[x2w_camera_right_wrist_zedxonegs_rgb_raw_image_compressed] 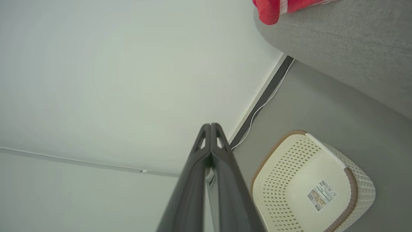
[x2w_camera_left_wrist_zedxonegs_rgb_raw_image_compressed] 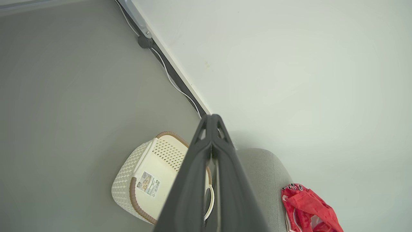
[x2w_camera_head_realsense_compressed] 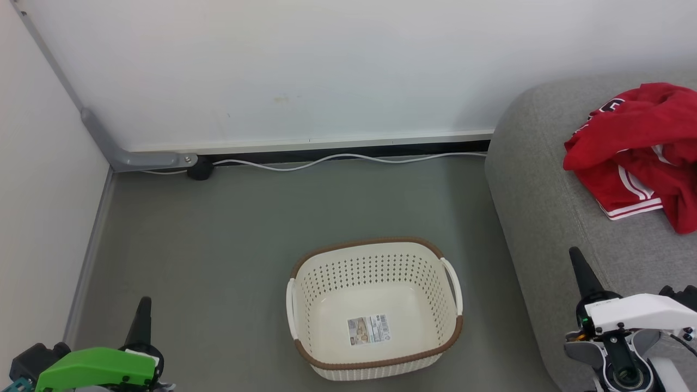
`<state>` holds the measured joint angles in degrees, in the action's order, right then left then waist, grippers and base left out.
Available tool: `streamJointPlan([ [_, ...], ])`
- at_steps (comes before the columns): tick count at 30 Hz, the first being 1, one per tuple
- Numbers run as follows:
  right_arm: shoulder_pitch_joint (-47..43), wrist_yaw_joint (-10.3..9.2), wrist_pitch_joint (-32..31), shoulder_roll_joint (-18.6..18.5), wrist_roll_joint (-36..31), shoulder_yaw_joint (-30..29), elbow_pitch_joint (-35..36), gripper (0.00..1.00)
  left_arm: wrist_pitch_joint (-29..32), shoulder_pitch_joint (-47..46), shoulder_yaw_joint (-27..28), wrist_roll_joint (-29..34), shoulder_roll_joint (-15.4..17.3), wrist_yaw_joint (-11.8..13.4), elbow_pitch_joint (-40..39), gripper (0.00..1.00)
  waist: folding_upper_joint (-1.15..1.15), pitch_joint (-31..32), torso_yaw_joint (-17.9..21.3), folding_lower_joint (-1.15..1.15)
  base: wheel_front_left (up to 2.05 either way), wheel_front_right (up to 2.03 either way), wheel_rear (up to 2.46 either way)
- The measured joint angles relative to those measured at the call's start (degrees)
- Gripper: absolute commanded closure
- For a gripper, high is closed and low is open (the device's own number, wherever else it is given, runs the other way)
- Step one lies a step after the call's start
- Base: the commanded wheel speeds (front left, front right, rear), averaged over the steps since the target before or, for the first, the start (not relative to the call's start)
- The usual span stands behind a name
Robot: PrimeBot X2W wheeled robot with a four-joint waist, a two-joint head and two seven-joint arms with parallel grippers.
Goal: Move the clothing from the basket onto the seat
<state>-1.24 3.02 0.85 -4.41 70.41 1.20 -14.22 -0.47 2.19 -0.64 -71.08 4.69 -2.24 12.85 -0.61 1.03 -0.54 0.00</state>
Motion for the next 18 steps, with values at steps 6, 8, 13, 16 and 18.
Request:
streamJointPlan([
  [6,0.8,0.59,-1.0,0.2,4.1,-1.3,-0.3,1.00,1.0,-1.0,0.7,-3.7,-0.4,-0.9,0.6,1.00,0.00,-0.2,0.1,0.00,0.00,0.00,0.00],
  [8,1.0,0.87,-1.5,0.3,5.4,-1.7,-0.4,1.00,1.5,-1.3,1.0,-5.0,-0.5,-1.3,0.7,1.00,0.00,-0.3,0.1,0.00,0.00,0.00,0.00],
  [13,1.4,1.31,-2.0,0.4,8.2,-2.6,-0.6,1.00,2.3,-2.0,1.6,-7.4,-0.8,-1.8,1.2,1.00,0.00,-0.4,0.2,0.00,0.00,0.00,0.00],
  [16,2.0,1.56,-2.5,0.5,10.5,-3.2,-0.8,1.00,3.0,-2.4,2.1,-9.8,-0.9,-2.3,1.4,1.00,0.00,-0.6,0.3,0.00,0.00,0.00,0.00],
  [18,2.2,1.98,-2.9,0.6,11.7,-3.6,-0.9,1.00,3.4,-2.5,2.4,-10.8,-1.0,-2.4,1.5,1.00,0.00,-0.6,0.3,0.00,0.00,0.00,0.00],
])
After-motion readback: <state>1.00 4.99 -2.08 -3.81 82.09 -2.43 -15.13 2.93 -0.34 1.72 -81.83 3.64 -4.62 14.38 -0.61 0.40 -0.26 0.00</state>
